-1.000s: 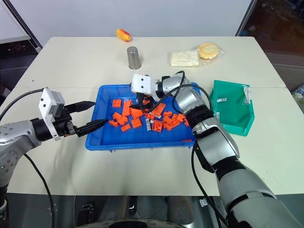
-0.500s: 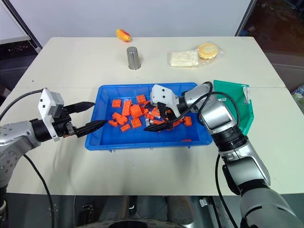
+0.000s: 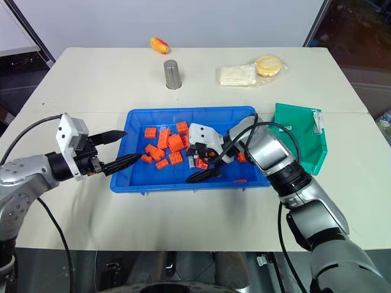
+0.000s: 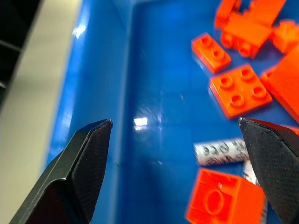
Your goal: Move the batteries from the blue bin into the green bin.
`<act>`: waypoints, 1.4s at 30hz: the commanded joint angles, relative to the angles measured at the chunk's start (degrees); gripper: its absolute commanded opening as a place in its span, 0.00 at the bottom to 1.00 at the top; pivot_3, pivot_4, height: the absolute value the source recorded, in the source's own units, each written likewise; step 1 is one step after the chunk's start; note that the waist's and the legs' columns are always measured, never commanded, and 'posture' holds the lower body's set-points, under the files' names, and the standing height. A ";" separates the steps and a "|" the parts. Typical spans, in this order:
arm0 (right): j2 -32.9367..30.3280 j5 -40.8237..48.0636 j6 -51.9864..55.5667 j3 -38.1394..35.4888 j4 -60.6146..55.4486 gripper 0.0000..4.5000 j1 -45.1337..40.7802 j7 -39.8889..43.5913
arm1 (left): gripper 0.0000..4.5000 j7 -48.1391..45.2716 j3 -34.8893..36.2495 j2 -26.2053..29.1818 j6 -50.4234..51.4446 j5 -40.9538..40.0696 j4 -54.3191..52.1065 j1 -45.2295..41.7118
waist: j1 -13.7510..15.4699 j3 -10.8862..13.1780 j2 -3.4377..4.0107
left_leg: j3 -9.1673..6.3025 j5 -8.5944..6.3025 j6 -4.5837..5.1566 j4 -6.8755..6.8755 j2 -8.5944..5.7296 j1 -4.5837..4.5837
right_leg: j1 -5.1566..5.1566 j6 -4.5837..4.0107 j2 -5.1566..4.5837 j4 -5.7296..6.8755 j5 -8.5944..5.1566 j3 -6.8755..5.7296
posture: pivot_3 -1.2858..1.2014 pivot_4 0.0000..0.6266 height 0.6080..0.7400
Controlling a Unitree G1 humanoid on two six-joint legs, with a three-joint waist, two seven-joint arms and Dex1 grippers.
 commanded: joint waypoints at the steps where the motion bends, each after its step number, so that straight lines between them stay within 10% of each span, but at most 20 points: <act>1: 1.28 -3.58 -6.42 1.49 5.15 0.98 -2.86 -1.32 | 1.00 0.66 0.63 -0.65 -1.36 0.10 -0.96 -0.45 | -0.04 0.00 0.00 | 0.00 0.00 0.00 0.00 0.00 0.00 | 0.00 0.00 0.00 0.00 0.00 0.00 | 0.52 0.24 1.00; 20: 7.88 -11.51 -19.44 1.88 18.64 0.98 -6.68 -5.84 | 1.00 1.60 0.38 -1.55 -1.94 0.39 -1.31 0.03 | -0.07 0.00 -0.01 | 0.00 0.00 0.00 0.00 0.01 0.01 | 0.01 0.00 0.01 0.01 0.00 0.00 | 0.52 0.24 1.00; 29: 9.03 -12.75 -19.92 2.26 19.45 0.03 -6.73 -5.58 | 1.00 1.76 0.62 -1.50 -2.00 0.46 -1.52 0.15 | -0.02 0.00 -0.01 | -0.01 0.00 -0.01 0.00 0.00 0.01 | 0.02 0.00 0.00 0.01 0.00 0.00 | 0.52 0.24 1.00; 42: 7.41 -8.87 -14.69 -7.13 14.95 0.01 -13.64 -8.03 | 1.00 -2.49 2.20 0.34 -0.53 -4.97 -1.69 -2.37 | -0.03 0.04 0.01 | -0.01 0.00 -0.01 -0.01 0.00 0.00 | -0.02 0.00 -0.01 0.01 0.00 0.01 | 0.52 0.24 1.00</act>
